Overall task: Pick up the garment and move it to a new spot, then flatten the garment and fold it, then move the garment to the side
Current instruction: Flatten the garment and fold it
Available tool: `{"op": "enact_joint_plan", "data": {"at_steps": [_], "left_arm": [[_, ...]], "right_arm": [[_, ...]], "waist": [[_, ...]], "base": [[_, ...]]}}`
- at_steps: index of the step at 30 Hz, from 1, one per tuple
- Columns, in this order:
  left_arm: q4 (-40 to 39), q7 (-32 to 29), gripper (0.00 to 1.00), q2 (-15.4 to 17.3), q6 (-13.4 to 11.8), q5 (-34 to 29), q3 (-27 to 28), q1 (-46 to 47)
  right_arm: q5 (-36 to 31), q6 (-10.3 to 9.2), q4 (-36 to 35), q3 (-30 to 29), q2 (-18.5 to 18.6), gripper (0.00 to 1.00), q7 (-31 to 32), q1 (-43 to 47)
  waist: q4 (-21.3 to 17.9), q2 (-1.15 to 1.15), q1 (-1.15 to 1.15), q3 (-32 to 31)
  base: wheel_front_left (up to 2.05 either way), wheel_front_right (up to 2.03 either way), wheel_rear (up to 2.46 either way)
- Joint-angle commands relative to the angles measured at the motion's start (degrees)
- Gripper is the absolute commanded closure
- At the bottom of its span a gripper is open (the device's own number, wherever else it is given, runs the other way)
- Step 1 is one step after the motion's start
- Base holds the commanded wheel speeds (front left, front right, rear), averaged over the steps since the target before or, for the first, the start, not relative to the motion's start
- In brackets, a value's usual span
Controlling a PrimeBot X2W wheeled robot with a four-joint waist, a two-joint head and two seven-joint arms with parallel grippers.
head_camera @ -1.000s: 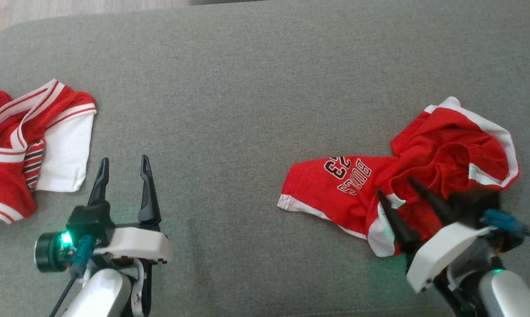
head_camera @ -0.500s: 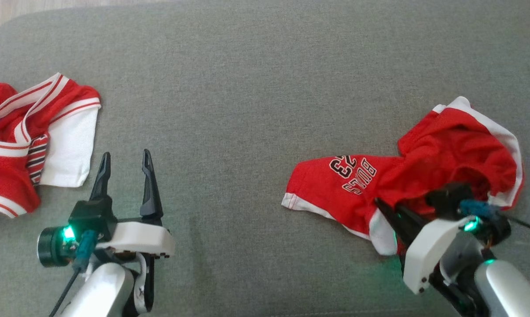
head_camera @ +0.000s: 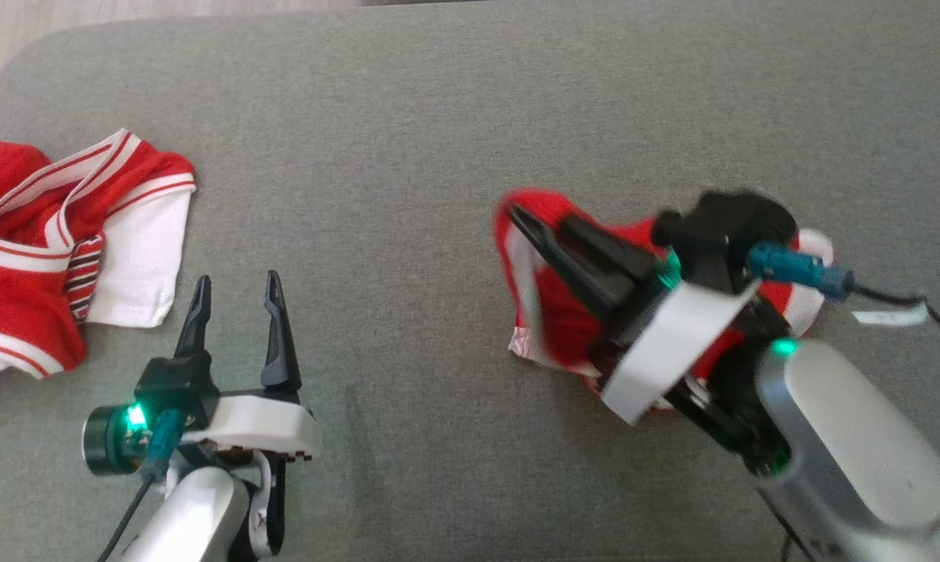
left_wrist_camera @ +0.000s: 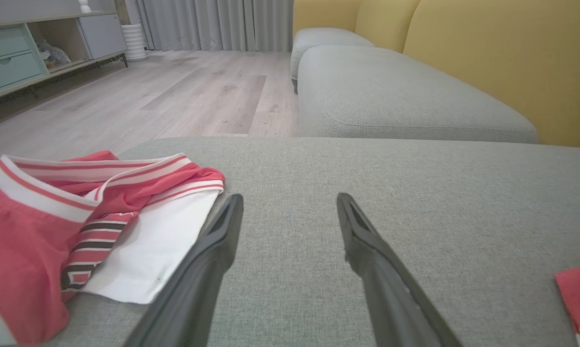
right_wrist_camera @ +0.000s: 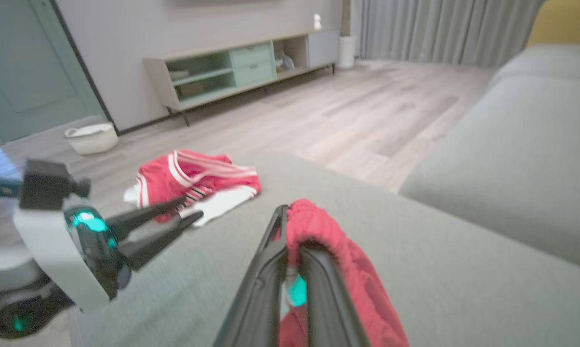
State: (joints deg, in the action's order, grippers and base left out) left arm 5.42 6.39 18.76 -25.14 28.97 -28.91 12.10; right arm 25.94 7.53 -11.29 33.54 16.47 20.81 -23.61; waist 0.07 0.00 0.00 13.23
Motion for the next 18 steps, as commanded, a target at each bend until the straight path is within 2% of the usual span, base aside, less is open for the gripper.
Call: {"op": "enact_joint_plan", "data": {"at_steps": [1, 4, 7, 13, 18], "left_arm": [[-1.2, 0.8, 0.0, 0.6, 0.1, 0.3, 1.8, 2.7], [-0.8, 1.0, 0.0, 0.4, 0.3, 0.6, 1.7, 2.6], [-0.5, 1.3, 0.0, 0.3, 0.3, 0.8, 1.6, 2.4], [-0.6, 1.8, 0.0, 0.2, 0.1, 1.1, 1.7, 1.8], [-0.4, 1.8, 0.0, 0.3, 0.1, 1.1, 1.7, 2.4]], "right_arm": [[0.5, -0.04, -2.4, 1.3, -1.8, 1.0, -1.6, -4.2], [1.0, -0.04, -2.3, 0.2, -3.2, 1.0, -4.0, -7.7], [1.5, -0.04, -2.1, -3.7, -3.5, 1.0, -5.7, -7.3], [2.6, -0.04, 0.3, -12.6, -2.6, 1.0, -4.7, 1.4], [3.9, -0.04, 5.7, -21.8, -2.1, 1.0, -3.3, 11.6]], "waist": [[0.5, 0.0, 0.0, -0.2], [1.0, 0.0, 0.0, -0.5], [1.4, 0.0, 0.0, -0.7], [0.8, 0.0, 0.0, -0.3], [-0.6, 0.0, 0.0, 0.5]], "base": [[0.0, 0.0, 0.0], [0.0, 0.0, 0.0], [0.0, 0.0, 0.0], [0.0, 0.0, 0.0], [0.0, 0.0, 0.0]]}}
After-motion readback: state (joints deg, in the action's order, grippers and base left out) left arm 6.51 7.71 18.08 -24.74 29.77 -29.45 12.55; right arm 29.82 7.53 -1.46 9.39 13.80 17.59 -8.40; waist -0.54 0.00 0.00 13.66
